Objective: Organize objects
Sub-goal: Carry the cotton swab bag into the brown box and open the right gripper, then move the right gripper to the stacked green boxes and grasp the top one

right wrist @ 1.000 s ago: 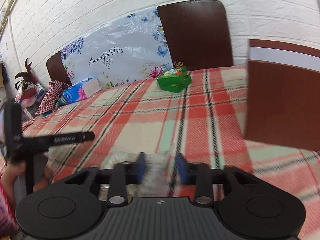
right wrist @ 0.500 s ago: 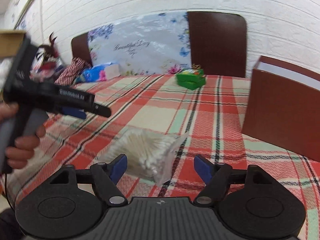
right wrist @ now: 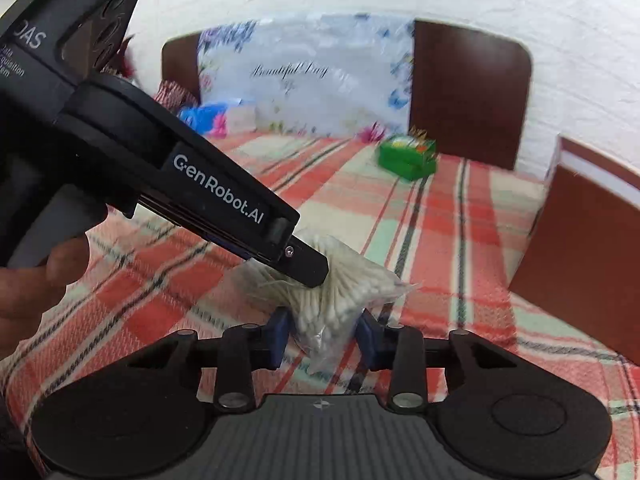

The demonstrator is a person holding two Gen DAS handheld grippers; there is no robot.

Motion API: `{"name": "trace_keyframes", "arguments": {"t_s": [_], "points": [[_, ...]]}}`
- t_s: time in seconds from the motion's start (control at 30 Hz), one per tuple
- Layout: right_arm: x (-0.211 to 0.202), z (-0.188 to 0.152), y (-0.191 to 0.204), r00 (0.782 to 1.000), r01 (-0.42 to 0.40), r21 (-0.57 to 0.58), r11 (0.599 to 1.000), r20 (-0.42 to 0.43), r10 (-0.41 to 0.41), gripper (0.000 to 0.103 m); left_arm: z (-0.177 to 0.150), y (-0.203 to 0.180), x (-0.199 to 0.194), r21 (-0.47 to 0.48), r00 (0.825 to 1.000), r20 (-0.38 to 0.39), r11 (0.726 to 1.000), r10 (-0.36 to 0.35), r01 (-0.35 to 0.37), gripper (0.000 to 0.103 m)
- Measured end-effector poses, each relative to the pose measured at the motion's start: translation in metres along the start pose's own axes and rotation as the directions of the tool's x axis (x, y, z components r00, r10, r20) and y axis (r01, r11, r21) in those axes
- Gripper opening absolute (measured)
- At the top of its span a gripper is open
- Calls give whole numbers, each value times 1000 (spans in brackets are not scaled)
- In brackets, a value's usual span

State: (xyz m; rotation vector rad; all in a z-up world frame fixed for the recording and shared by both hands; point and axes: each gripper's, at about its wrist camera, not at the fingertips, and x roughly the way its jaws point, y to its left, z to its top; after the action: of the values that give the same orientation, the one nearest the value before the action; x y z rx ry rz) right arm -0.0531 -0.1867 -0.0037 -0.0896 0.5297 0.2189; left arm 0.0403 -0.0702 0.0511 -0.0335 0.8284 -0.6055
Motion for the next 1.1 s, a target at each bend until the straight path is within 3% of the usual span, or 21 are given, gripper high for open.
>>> {"name": "trace_keyframes", "arguments": {"t_s": [0.1,0.2,0.37,0.5,0.6,0.67,0.7,0.77,0.8,0.97,1.1], "points": [[-18,9,-5,991,65,-5,998,114,-64,37,19,-20,-16,64,997,79,998,-20,15,41],[-33,21,-18,968,141,14,990,209,-140,37,42,-46,-24,138,988,146,990,-51,31,41],[-47,37,-61,921,255,76,964,284,-266,37,79,-94,-8,257,975,190,964,-115,64,41],[-50,43,-103,894,319,127,939,289,-342,37,94,-129,17,327,968,207,943,-143,70,42],[-41,46,-134,883,350,160,923,273,-382,40,104,-149,43,345,970,204,937,-131,54,51],[-24,48,-153,869,425,179,887,194,-455,65,106,-157,61,344,982,178,939,-68,2,56],[-18,48,-160,856,457,203,866,163,-490,67,105,-158,68,343,985,167,939,-39,-21,56],[-24,44,-170,863,420,271,866,175,-473,64,100,-153,68,333,985,166,943,-38,-20,56],[-26,42,-171,865,410,287,866,179,-469,64,98,-151,65,331,984,170,943,-46,-13,56],[-39,28,-154,830,429,318,845,231,-508,66,88,-135,48,290,981,187,957,-54,-2,57],[-48,24,-144,826,427,322,845,243,-509,67,77,-113,38,230,981,194,973,-23,-23,58]]}}
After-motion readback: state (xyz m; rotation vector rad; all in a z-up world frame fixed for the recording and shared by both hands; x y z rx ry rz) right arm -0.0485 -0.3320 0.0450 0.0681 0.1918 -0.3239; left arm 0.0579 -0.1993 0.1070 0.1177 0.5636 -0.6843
